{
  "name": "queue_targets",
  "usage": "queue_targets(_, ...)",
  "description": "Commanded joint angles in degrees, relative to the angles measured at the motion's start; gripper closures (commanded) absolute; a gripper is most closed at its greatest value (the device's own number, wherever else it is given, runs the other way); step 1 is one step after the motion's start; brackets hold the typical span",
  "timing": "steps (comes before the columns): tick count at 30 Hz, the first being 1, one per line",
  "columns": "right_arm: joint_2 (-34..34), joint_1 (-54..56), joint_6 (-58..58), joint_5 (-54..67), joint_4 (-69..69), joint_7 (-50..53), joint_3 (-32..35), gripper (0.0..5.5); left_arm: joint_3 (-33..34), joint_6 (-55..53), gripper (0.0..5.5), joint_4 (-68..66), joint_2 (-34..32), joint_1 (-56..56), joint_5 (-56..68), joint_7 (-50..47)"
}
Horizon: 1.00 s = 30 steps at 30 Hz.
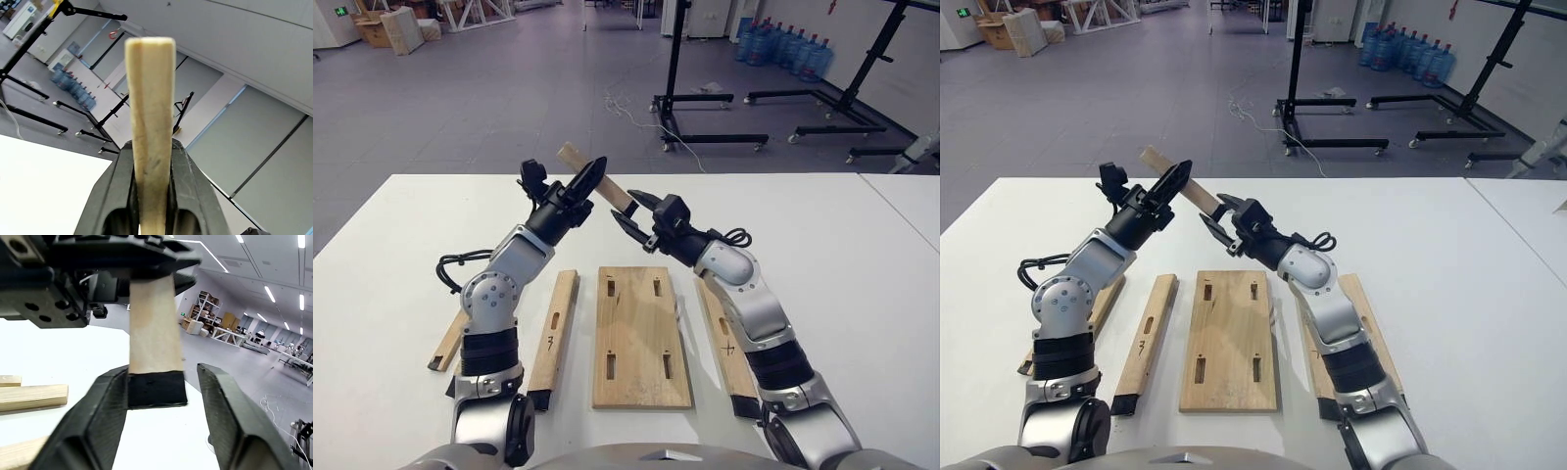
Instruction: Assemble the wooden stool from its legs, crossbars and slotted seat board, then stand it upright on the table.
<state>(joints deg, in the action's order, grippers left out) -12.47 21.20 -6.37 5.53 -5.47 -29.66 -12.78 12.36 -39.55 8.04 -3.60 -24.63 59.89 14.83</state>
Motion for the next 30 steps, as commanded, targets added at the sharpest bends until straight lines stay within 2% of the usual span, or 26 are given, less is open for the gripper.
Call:
queue_targets(1,-0.2,-0.9,-1.9,0.5,-1.6,0.8,1.5,2.41,1.4,1.6,5.11,-0.5,-2.0,0.4,-2.5,-0.4)
queue_targets(6,-0.2,-1.9,-6.7,3.9,-5.5,2.1,5.2,1.68,4.5,7.3,5.11,-1.7,-7.7,0.7,-11.7,-2.7)
queue_targets(11,0.2,-2.0,-10.0,4.4,-7.3,4.5,6.3,1.63,8.9,8.4,5.11,5.9,-11.0,6.2,-12.7,-3.9)
queue_targets(15,2.0,-1.1,-11.9,3.7,-6.7,9.3,8.3,1.63,6.4,8.6,5.11,18.9,-13.7,19.0,-18.6,-4.3)
queue_targets(19,2.5,-2.1,-13.0,3.4,-8.4,12.1,9.1,1.63,4.7,10.0,5.11,26.1,-14.4,28.3,-24.5,-5.3)
queue_targets(30,3.8,-3.0,-12.9,2.5,-8.7,14.0,6.4,1.63,3.2,16.3,5.11,21.5,-17.8,38.2,-33.7,2.7)
